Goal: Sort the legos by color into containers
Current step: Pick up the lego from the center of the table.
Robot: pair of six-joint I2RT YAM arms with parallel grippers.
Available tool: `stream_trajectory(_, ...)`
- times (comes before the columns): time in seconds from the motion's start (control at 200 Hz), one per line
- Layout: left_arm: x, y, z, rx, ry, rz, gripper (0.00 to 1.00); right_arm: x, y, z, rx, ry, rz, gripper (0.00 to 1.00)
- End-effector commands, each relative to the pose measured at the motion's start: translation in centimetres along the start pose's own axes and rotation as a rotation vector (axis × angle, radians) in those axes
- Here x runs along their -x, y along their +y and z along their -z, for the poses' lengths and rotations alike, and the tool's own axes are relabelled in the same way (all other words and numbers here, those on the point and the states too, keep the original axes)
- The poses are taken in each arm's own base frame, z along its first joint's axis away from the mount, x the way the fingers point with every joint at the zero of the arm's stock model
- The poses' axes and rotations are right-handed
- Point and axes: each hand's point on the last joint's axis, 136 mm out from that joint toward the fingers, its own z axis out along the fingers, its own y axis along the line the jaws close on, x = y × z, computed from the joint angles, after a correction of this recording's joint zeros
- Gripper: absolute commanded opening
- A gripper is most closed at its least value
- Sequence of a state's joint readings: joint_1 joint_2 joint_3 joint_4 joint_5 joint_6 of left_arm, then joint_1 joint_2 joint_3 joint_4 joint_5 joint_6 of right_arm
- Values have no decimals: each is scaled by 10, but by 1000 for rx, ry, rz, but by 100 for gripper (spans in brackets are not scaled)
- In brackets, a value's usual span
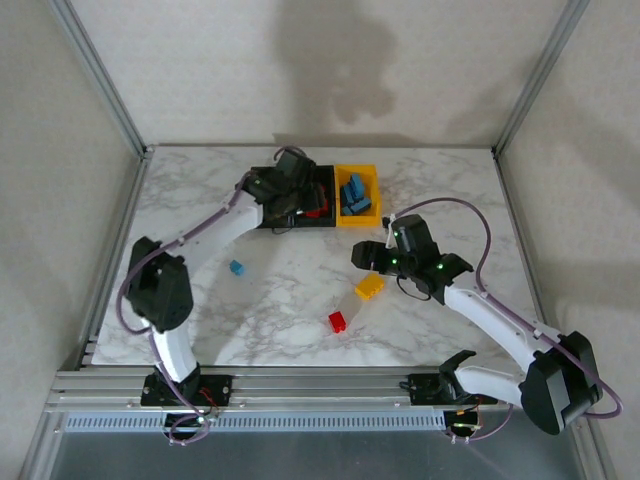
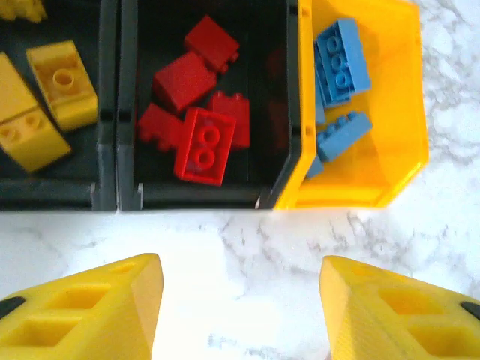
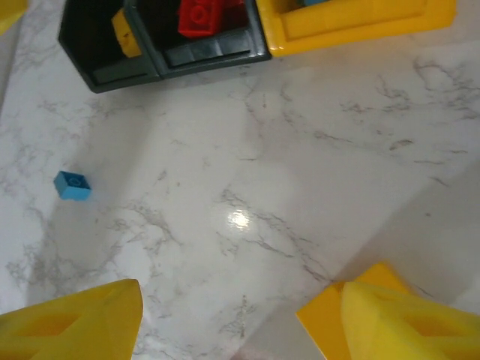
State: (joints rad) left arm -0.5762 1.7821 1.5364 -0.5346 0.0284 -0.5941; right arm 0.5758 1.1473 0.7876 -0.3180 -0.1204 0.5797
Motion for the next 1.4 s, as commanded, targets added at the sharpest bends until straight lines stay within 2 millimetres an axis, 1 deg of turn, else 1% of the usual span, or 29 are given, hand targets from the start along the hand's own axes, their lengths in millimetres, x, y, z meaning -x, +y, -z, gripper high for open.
stream_trajectory(0.0, -29, 5, 4, -47, 33, -11, 58, -6, -21, 0, -127, 44, -34, 71)
stream_trajectory(0.105, -53, 18, 11, -31, 43, -20, 59, -19, -43, -6, -242, 103, -126, 72)
stream_trajectory(0.19, -71, 23, 13, -54, 62, -3, 59, -30, -54, -12, -292, 147, -196, 74)
stream_trajectory(0.245, -84, 26, 14, -64, 77, 7, 59, -34, -60, -18, -322, 161, -236, 75)
stream_trajectory(0.315, -96, 30, 19, -71, 82, 12, 59, -39, -66, -26, -358, 181, -266, 76)
stream_trajectory(0.456, -118, 45, 25, -67, 98, 32, 60, -39, -69, -42, -372, 197, -296, 76)
stream_trajectory(0.536, -126, 55, 27, -51, 102, 38, 60, -38, -70, -49, -388, 205, -301, 75)
stream_trajectory(0.601, -128, 61, 30, -34, 96, 39, 60, -37, -72, -52, -403, 211, -302, 74)
stream_trajectory(0.706, -128, 63, 34, -42, 86, 45, 62, -38, -74, -55, -410, 216, -308, 73)
stream_trajectory(0.821, -133, 68, 31, -23, 99, 40, 62, -45, -78, -60, -422, 241, -322, 72)
stream_trajectory(1.006, -132, 66, 30, -26, 98, 39, 62, -54, -85, -61, -446, 261, -338, 69)
stream_trajectory(1.151, -134, 69, 29, -19, 98, 42, 62, -56, -86, -64, -441, 262, -338, 62)
stream_trajectory(1.262, -137, 72, 28, -12, 102, 47, 61, -61, -87, -71, -438, 286, -343, 62)
stream_trajectory(1.397, -138, 75, 30, -11, 92, 56, 61, -69, -90, -72, -451, 302, -346, 63)
